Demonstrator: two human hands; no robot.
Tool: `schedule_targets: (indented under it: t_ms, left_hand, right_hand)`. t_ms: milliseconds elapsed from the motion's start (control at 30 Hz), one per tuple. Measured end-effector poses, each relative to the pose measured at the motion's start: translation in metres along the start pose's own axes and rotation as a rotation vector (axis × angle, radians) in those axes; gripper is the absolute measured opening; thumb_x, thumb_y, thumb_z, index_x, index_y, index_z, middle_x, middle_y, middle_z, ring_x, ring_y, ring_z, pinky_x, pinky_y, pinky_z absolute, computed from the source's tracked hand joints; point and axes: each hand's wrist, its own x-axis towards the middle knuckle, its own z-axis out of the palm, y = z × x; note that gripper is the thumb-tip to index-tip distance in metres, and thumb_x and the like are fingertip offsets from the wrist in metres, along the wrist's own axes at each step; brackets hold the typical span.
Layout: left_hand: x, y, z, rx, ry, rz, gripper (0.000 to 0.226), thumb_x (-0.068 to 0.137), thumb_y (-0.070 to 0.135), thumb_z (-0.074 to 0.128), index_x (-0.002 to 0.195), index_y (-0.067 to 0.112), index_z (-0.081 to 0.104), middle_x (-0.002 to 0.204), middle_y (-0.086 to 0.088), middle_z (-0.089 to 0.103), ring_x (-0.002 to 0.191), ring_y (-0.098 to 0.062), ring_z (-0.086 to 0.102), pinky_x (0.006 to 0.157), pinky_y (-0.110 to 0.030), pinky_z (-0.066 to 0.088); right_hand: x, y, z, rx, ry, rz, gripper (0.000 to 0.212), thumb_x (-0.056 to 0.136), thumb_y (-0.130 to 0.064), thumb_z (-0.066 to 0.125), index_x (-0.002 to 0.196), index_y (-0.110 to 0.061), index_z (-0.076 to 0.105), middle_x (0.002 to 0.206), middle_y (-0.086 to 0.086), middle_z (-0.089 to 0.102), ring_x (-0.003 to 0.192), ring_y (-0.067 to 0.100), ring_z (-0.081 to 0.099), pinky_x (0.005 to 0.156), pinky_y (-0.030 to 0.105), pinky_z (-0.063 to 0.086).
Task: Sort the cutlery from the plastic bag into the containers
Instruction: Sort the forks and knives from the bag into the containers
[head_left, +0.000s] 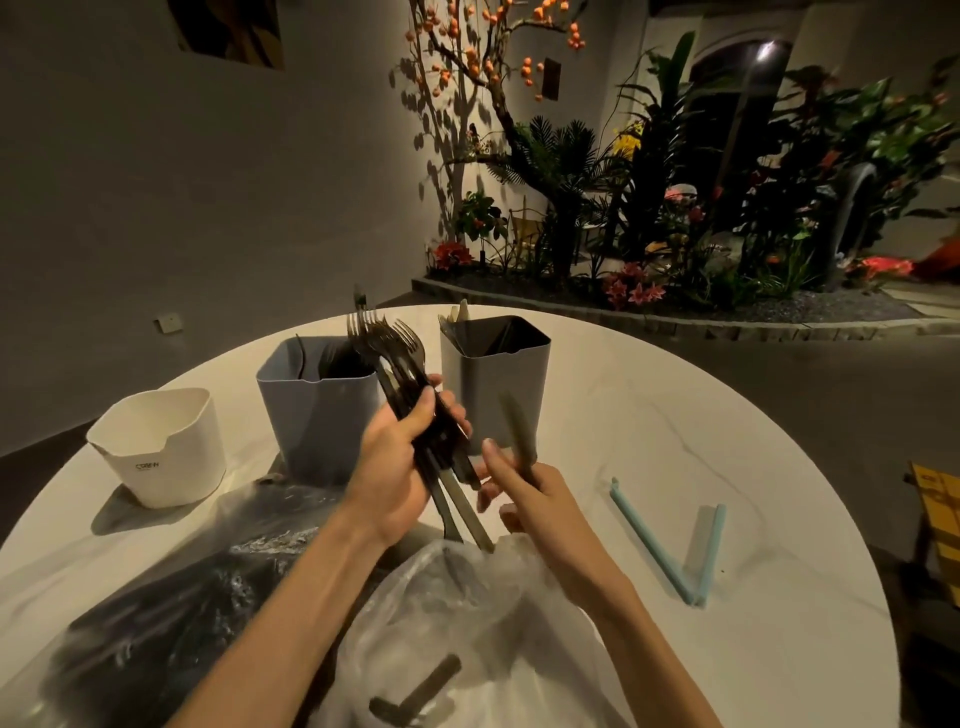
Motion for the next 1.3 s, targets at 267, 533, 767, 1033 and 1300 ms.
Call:
schedule_targets:
  t_ms: [267,533,767,1033,1300]
  left_hand:
    - [0.022,0.036,0.026,-0.01,-0.005,0.199,0.014,0.107,0.011,0.041,0.114,0.011,0.053,0.083,-0.006,0.067,0.083,-0.02,0.069,0.088,-0.043,0.056]
    - [0.022,0.028,0.016,-0.179,0.017,0.059,0.008,0.103,0.007,0.047,0.108,0.011,0.051,0.08,-0.006,0.059,0.074,-0.02,0.065,0.081,-0.039,0.058]
    - [0.029,0.035,-0.001,-0.162,0.122,0.078,0.01,0.105,0.009,0.045,0.109,0.011,0.054,0.075,-0.004,0.056,0.067,-0.015,0.06,0.083,-0.038,0.055]
    - [0.009,0.007,-0.003,0.262,-0.192,-0.29,0.013,0.102,0.007,0.044,0.111,0.003,0.052,0.08,-0.007,0.051,0.047,-0.006,0.03,0.042,-0.017,0.029]
    - [-0.009,-0.018,0.021,0.555,-0.394,-0.418,0.032,0.105,0.024,0.044,0.129,0.01,0.06,0.097,-0.02,0.07,0.076,-0.021,0.064,0.065,-0.031,0.052]
  right_hand:
    - [-0.007,-0.012,-0.005,0.085,-0.121,0.115,0.018,0.082,-0.028,0.08,0.08,-0.015,0.068,0.072,-0.002,0.071,0.073,0.007,0.067,0.068,0.02,0.049]
    - [0.008,-0.001,-0.03,0.422,0.203,0.107,0.015,0.083,-0.012,0.077,0.086,0.002,0.072,0.049,-0.002,0.043,0.04,0.009,0.025,0.038,0.018,0.024]
    - [0.004,-0.009,-0.06,0.473,0.426,0.053,0.034,0.066,-0.026,0.085,0.089,-0.002,0.075,0.074,0.027,0.05,0.053,0.039,0.044,0.049,0.032,0.046]
    - [0.003,-0.01,-0.051,0.398,0.295,-0.045,0.049,0.073,-0.039,0.08,0.087,0.007,0.072,0.054,0.002,0.044,0.044,0.009,0.028,0.042,0.019,0.024]
    - [0.005,-0.007,-0.037,0.263,0.478,-0.126,0.021,0.09,-0.032,0.075,0.093,-0.011,0.077,0.07,0.006,0.074,0.049,0.003,0.058,0.056,0.018,0.043]
